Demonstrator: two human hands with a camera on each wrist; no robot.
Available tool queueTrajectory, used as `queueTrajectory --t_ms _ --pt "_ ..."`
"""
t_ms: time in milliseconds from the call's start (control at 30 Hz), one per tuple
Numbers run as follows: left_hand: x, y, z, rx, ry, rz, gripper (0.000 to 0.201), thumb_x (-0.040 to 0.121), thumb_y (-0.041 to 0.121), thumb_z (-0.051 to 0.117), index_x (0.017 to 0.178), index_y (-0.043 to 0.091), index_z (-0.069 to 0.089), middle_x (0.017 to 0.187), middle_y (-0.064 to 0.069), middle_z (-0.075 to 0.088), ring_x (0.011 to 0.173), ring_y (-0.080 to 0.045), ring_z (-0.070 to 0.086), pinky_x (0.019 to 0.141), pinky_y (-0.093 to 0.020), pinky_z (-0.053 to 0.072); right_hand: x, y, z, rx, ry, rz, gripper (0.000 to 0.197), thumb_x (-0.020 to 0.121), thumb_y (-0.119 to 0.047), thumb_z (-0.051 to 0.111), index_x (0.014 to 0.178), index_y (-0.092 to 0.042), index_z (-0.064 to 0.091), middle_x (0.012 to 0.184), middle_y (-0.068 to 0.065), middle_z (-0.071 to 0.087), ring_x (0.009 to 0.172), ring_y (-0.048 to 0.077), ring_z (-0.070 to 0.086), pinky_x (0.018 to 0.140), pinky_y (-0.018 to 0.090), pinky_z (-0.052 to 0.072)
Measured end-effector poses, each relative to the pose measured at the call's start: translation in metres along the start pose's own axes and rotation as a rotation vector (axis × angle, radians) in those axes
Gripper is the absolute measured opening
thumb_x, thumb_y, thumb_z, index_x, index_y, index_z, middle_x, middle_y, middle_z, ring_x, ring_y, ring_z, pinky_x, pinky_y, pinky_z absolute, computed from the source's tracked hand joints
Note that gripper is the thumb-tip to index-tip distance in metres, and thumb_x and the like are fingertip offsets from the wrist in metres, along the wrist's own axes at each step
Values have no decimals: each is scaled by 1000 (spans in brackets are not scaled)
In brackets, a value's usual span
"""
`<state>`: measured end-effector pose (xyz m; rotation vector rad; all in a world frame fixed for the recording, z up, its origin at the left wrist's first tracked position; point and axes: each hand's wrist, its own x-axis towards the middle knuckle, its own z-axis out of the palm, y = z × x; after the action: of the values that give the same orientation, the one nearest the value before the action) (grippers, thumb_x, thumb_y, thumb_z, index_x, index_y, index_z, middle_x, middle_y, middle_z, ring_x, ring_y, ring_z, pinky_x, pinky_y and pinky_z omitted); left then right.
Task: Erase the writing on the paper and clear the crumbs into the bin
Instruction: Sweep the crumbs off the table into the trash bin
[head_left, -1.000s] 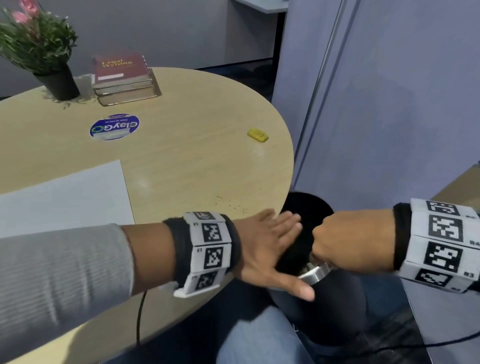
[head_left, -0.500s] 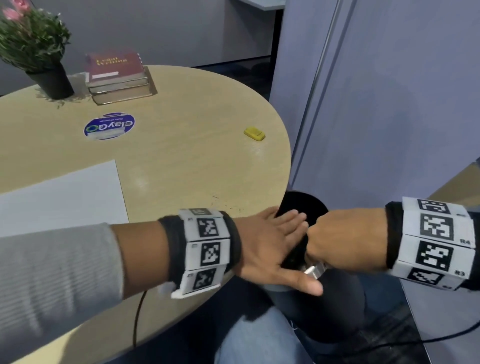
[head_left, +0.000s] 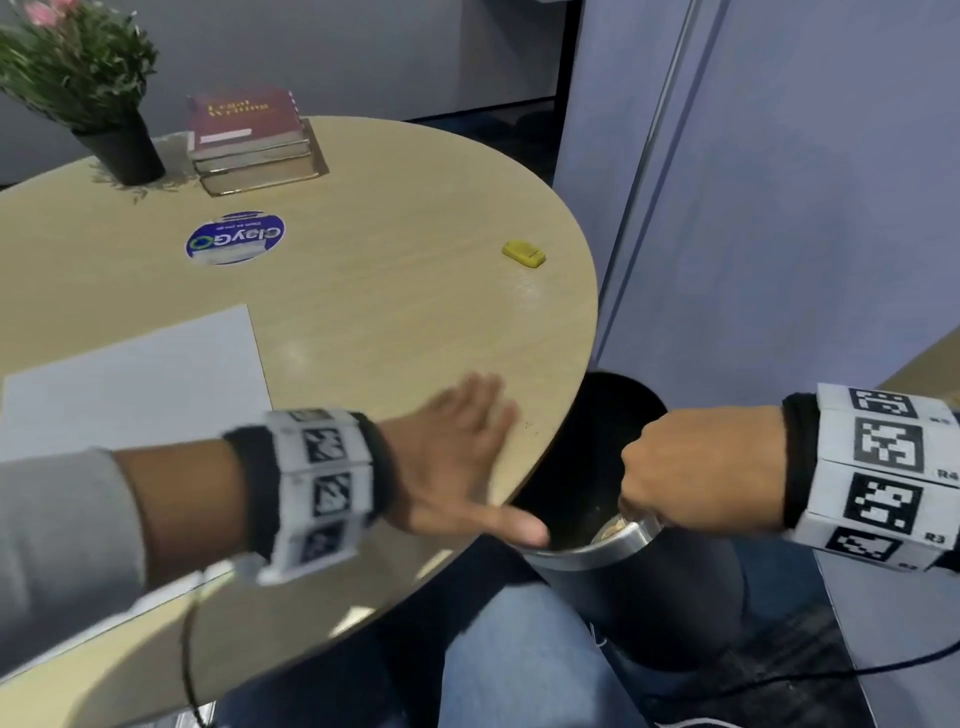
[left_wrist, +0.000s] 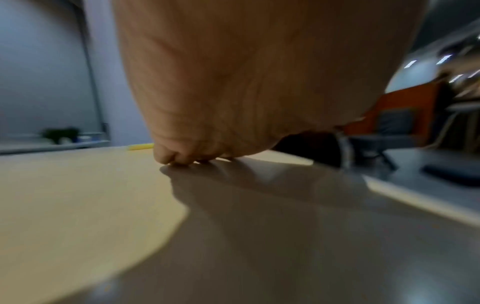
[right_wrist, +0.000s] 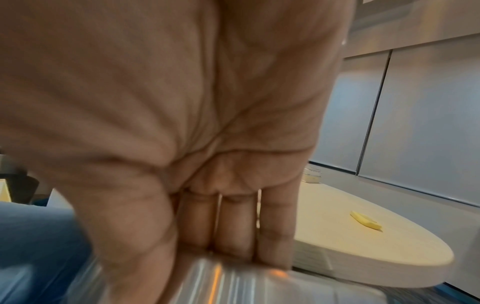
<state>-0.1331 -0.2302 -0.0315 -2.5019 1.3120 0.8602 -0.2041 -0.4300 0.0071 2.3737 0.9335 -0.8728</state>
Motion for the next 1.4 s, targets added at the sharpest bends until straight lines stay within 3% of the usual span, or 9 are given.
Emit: queueTrajectory --t_ms 133,400,600,800,1000,1133,1267,1333,1400 --pt "11 50 1 -69 83 215 123 58 90 8 147 9 -19 152 -10 -28 141 -17 -24 117 -38 -9 1 -1 -3 4 -48 15 16 90 -7 46 80 -13 57 71 4 54 52 17 40 52 28 36" --pt "-11 -26 -7 109 0 -103 128 53 93 -8 144 4 -25 150 -15 -32 141 -25 -25 118 -44 -5 -1 -1 -1 1 2 22 19 86 0 44 77 -13 56 61 2 45 51 18 40 54 31 41" --pt "0 42 -2 62 -19 306 118 59 86 4 146 10 -21 150 -8 -32 140 -17 -28 116 -40 -12 3 -3 -3 5 -28 9 19 89 -7 48 73 -16 54 61 0 46 50 16 40 52 30 40" --pt "-21 -5 -4 75 -10 -5 117 63 90 8 144 12 -28 148 -11 -36 138 -22 -31 118 -45 -4 2 -3 1 -1 -15 25 19 88 -3 46 84 -11 63 64 2 48 55 20 45 57 31 44" --pt "-7 44 -2 37 -8 354 117 62 84 13 149 11 -14 154 -7 -25 142 -17 -22 119 -38 -5 7 -6 -3 -6 -42 8 22 91 -8 47 71 -16 51 62 -2 42 52 18 39 52 29 36" --pt "-24 -11 -6 -61 90 8 121 57 94 -3 148 15 -20 150 -5 -31 141 -18 -24 119 -41 0 3 -5 1 -31 -24 0 23 90 -2 43 91 -9 65 78 8 62 62 24 48 58 31 40" --pt "-45 -72 5 -98 -7 -417 136 46 99 -9 146 8 -22 151 -15 -28 142 -29 -21 118 -44 -1 3 -6 2 -25 -23 -14 24 91 -4 43 95 -10 66 86 9 67 64 24 49 60 32 41" --pt "-43 -66 13 -112 -52 -426 140 40 103 -6 140 9 -32 149 -16 -33 139 -32 -28 118 -47 0 5 -6 3 -28 -19 -12 24 90 -3 43 93 -11 65 85 9 66 63 24 48 59 32 42" --pt "-34 -29 20 -57 -60 -256 131 41 102 -2 132 14 -38 144 -15 -41 133 -33 -37 117 -49 -5 6 -6 3 -17 -14 -7 23 89 -3 43 90 -11 65 82 8 66 62 24 49 58 32 43"
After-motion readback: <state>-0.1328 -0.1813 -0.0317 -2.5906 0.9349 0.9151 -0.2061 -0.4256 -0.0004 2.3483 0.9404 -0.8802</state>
